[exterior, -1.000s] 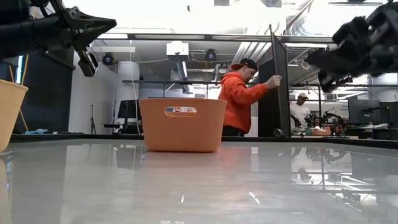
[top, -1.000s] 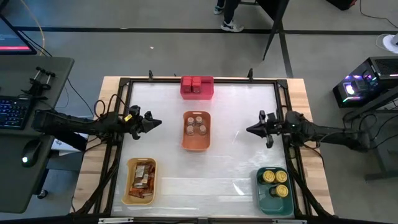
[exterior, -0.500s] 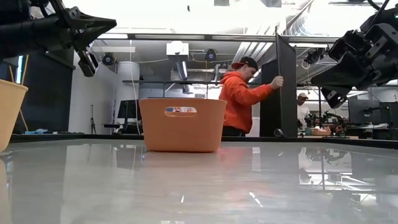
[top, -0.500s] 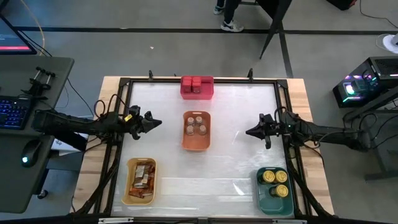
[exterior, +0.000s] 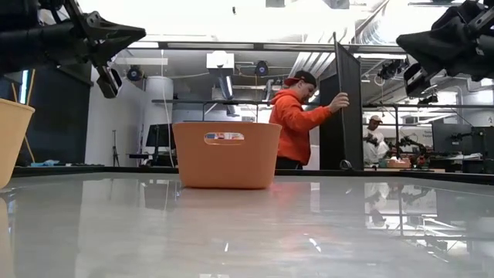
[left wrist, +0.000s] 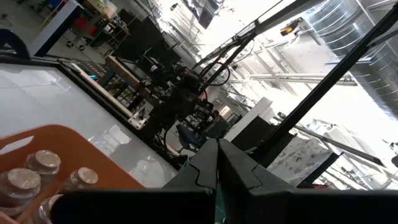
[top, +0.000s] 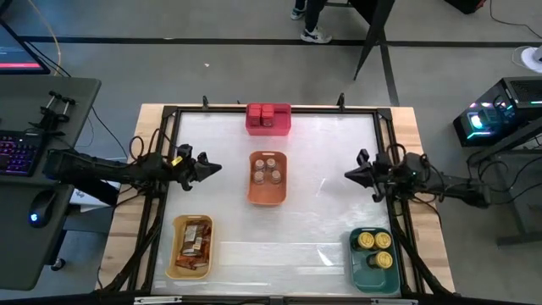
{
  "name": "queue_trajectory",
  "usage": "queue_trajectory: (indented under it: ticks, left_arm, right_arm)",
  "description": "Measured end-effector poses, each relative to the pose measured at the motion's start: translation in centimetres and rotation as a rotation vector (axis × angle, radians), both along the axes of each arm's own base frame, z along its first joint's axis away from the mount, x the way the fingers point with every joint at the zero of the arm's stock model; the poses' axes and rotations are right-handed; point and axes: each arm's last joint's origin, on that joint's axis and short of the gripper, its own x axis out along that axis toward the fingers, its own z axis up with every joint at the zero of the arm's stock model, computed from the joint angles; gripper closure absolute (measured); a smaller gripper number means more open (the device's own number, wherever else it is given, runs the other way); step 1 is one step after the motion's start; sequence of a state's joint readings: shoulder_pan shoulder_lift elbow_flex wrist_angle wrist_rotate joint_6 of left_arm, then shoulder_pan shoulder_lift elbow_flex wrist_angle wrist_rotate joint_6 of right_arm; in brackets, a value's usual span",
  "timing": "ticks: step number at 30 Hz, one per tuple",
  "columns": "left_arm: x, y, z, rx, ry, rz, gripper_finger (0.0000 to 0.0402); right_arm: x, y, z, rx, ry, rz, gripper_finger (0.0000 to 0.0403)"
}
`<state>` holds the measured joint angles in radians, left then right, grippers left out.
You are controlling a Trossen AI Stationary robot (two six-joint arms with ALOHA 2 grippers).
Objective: Sort spices by type
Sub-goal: Return to Home Position
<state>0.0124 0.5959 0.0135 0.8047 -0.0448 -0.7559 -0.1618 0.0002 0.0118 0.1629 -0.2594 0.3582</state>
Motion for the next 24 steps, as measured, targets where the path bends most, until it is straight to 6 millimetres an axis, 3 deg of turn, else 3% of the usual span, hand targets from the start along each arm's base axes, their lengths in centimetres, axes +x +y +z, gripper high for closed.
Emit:
queue_trajectory:
  ticks: [13,24]
  left_arm:
    - [0.2,0.0,-0.7,-0.001,0.074,0.000,0.0401]
    - [-3.1,0.4,0.1,0.040,0.014,0.051,0.0401]
  right_arm:
    - [0.1,0.2,-0.4,0.007,0.044,0.019,0.0402]
    - [0.2,0.1,-0.8,0.014,0.089,0.019,0.0402]
